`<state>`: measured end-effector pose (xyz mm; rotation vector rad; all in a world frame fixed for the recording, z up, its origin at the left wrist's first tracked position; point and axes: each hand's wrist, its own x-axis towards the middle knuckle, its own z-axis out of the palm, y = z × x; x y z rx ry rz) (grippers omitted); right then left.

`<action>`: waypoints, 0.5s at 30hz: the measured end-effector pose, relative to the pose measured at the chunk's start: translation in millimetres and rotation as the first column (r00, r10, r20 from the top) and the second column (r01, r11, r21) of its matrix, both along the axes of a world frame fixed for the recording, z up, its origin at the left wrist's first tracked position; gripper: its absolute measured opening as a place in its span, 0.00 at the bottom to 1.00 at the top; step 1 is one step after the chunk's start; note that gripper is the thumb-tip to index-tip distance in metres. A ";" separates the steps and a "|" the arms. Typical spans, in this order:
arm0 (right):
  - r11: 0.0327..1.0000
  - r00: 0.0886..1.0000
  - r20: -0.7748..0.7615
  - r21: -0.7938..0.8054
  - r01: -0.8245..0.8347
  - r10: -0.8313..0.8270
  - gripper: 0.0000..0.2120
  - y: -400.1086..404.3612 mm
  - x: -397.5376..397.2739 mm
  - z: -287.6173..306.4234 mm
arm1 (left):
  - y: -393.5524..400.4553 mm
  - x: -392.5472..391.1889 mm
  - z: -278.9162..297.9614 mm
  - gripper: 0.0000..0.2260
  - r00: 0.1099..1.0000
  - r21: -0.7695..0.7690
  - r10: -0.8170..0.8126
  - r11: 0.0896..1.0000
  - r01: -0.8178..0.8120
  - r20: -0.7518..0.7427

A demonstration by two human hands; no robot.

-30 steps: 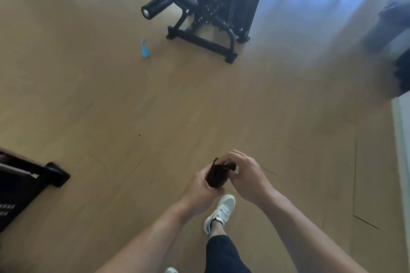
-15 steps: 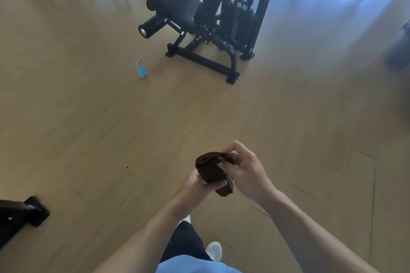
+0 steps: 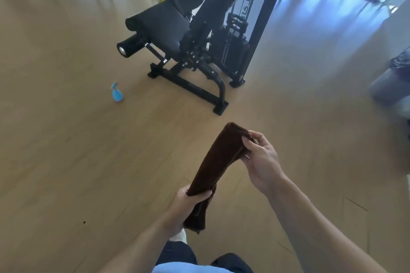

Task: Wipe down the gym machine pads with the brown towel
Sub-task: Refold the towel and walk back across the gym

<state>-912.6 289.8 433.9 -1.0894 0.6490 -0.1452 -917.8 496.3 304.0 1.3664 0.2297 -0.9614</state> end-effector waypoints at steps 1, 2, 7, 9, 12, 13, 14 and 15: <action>0.999 0.999 -0.012 0.019 0.029 -0.029 0.05 -17.2 16.9 -2.3 | -8.0 21.8 2.5 0.20 0.999 -0.031 -0.016 0.999 0.015 -0.041; 0.997 0.998 -0.022 0.044 0.062 -0.061 0.07 -35.0 31.4 -5.7 | -15.0 43.2 4.4 0.21 0.997 -0.055 -0.039 0.998 0.035 -0.064; 0.968 0.982 -0.018 0.171 0.186 -0.186 0.12 -125.6 103.4 -27.8 | -69.3 140.8 -3.3 0.26 0.995 -0.022 -0.066 0.998 0.064 -0.074; 0.965 0.983 -0.020 0.191 0.182 -0.182 0.14 -163.2 134.9 -37.8 | -105.4 177.8 -6.8 0.22 0.999 0.041 0.014 0.999 -0.012 -0.039; 0.982 0.994 -0.057 0.158 0.102 -0.094 0.18 -225.9 183.6 -54.9 | -167.4 239.1 -13.0 0.15 0.982 0.116 0.184 0.976 -0.187 0.029; 0.990 0.996 -0.079 0.127 0.061 -0.051 0.19 -246.8 199.9 -59.7 | -188.2 260.0 -12.7 0.13 0.974 0.133 0.224 0.965 -0.228 0.047; 0.996 0.994 -0.108 0.094 0.009 0.002 0.20 -267.0 216.3 -63.2 | -208.3 281.1 -11.5 0.10 0.965 0.151 0.255 0.953 -0.261 0.062; 0.997 0.988 -0.142 0.069 -0.046 0.056 0.21 -286.1 233.1 -66.0 | -228.3 301.7 -8.9 0.08 0.955 0.170 0.286 0.940 -0.295 0.075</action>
